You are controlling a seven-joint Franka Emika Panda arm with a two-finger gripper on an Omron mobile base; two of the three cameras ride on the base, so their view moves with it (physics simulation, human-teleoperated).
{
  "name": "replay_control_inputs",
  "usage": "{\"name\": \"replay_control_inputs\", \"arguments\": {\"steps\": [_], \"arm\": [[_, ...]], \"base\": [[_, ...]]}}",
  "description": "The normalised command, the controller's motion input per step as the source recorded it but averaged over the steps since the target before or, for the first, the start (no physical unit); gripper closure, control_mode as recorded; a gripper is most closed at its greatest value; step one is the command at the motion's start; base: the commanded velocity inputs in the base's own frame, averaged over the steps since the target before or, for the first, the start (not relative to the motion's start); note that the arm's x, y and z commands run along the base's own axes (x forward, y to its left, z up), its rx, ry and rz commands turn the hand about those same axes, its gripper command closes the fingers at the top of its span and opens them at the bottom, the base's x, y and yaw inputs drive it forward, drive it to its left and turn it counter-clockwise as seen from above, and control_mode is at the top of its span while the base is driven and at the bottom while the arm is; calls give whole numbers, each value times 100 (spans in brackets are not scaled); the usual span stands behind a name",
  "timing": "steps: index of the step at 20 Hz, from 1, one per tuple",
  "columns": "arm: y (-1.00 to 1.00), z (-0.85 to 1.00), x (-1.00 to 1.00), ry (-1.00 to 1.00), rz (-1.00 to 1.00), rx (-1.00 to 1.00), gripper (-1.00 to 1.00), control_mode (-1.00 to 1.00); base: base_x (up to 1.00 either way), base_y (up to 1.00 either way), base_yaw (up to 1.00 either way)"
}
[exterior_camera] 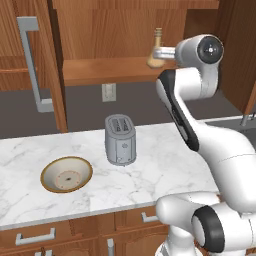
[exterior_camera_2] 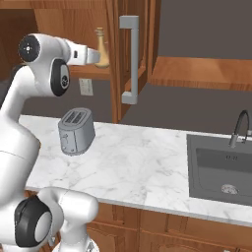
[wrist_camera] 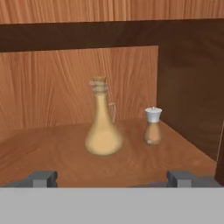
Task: Retrieve the bottle and the shaker from the cabinet and place them next to the mixing bowl on the counter. Then add garlic from the fridge to the mixing bowl.
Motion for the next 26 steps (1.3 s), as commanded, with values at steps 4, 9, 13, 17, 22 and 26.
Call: {"name": "replay_control_inputs", "arguments": {"steps": [4, 9, 13, 17, 22, 26], "arm": [[0, 16, 41, 10, 0, 2, -100, -100], [-3, -19, 54, 0, 0, 3, -100, -100], [0, -2, 59, 0, 0, 0, -100, -100], [-1, 0, 61, 0, 0, 0, -100, -100], [-6, 0, 65, 0, 0, 0, -100, -100], [-12, 0, 70, 0, 0, 0, -100, -100]], "base": [[0, 0, 0], [0, 0, 0], [0, 0, 0], [0, 0, 0], [0, 0, 0], [0, 0, 0]]}}
